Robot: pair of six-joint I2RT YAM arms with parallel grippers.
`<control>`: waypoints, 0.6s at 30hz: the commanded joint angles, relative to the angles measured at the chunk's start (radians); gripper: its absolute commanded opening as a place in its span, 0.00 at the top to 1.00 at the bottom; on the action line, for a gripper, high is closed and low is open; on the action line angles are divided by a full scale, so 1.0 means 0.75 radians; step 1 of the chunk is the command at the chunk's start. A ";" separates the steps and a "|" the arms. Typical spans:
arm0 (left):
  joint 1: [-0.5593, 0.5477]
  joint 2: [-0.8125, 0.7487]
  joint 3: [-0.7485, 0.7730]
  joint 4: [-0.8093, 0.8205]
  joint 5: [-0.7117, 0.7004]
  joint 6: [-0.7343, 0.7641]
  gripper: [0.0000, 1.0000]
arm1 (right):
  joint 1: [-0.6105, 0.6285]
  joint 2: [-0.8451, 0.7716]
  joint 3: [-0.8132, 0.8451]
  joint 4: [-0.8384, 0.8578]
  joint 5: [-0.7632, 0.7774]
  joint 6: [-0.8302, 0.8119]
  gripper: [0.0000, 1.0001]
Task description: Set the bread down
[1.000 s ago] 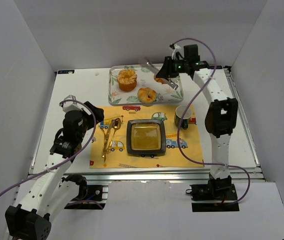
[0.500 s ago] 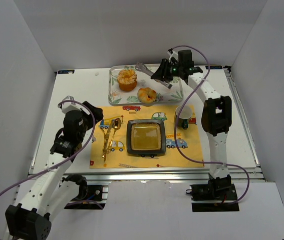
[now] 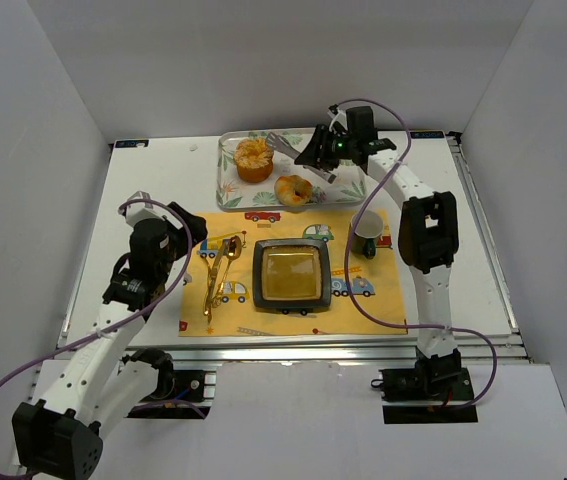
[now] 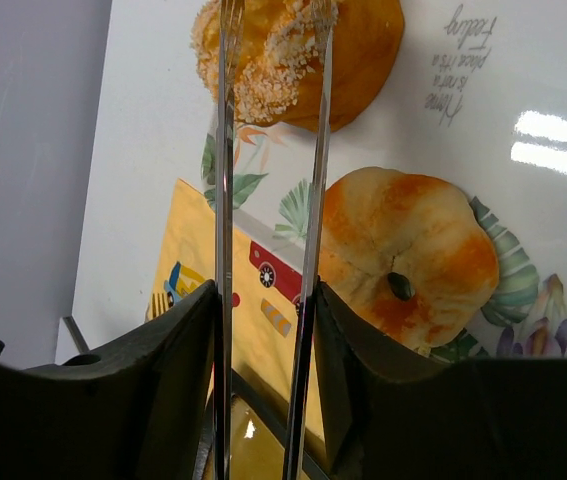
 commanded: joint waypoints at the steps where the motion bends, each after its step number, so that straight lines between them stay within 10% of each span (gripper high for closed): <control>1: 0.010 -0.001 0.061 0.015 -0.018 0.006 0.08 | 0.014 -0.010 -0.007 0.043 0.032 0.009 0.53; 18: 0.008 -0.001 0.057 0.015 -0.032 0.008 0.08 | 0.008 -0.063 -0.078 0.062 0.089 -0.020 0.52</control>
